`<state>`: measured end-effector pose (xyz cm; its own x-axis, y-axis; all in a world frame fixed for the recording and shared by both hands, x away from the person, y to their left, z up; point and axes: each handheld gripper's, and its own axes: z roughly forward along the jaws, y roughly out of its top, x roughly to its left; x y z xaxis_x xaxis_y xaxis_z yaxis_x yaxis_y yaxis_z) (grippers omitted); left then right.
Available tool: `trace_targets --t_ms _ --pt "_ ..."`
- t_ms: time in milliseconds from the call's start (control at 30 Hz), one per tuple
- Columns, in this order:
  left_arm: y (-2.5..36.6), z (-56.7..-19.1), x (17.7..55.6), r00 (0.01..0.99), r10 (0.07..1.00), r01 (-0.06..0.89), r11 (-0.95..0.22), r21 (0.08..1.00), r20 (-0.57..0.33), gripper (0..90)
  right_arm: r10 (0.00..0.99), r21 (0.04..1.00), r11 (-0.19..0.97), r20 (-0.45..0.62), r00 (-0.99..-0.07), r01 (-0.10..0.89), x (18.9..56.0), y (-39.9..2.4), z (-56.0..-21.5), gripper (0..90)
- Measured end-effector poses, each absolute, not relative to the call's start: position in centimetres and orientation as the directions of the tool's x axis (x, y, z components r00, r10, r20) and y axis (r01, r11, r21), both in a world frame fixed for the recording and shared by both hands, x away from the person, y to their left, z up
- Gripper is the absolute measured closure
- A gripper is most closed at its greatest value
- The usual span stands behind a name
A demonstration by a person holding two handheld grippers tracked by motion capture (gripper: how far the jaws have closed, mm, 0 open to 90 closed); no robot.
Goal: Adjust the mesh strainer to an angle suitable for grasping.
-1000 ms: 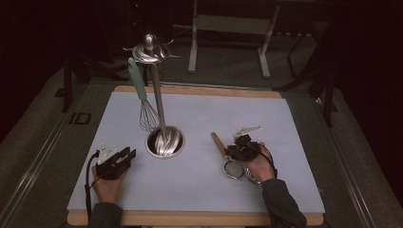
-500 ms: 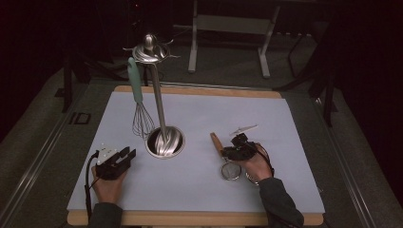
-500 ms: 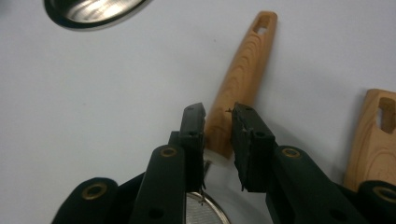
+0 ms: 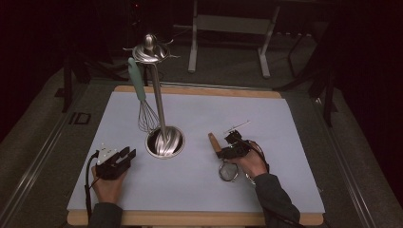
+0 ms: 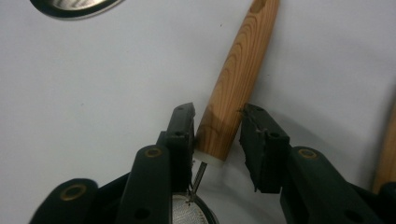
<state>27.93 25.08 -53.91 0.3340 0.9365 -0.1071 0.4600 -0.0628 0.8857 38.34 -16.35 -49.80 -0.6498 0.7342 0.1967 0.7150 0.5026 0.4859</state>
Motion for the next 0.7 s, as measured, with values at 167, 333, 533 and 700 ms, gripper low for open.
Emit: trace_targets --t_ms 167,333,533,700 --pt "25.1 -53.9 27.9 0.332 0.937 0.46 -0.059 0.886 -0.11 67.5 0.715 0.456 0.54 0.195 -0.671 0.707 38.6 -15.0 -49.9 65.6" --pt "25.1 -53.9 27.9 0.333 0.936 0.459 -0.056 0.887 -0.113 67.5 0.688 0.403 0.59 0.204 -0.697 0.7 38.7 -12.9 -49.9 67.4" --pt "25.2 -53.9 27.9 0.336 0.935 0.46 -0.056 0.886 -0.115 67.4 0.672 0.415 0.607 0.186 -0.716 0.678 38.8 -11.8 -49.4 70.6" --pt "25.1 -53.9 27.9 0.335 0.935 0.46 -0.056 0.886 -0.115 67.4 0.671 0.449 0.587 0.196 -0.715 0.674 38.7 -12.1 -48.6 71.8"
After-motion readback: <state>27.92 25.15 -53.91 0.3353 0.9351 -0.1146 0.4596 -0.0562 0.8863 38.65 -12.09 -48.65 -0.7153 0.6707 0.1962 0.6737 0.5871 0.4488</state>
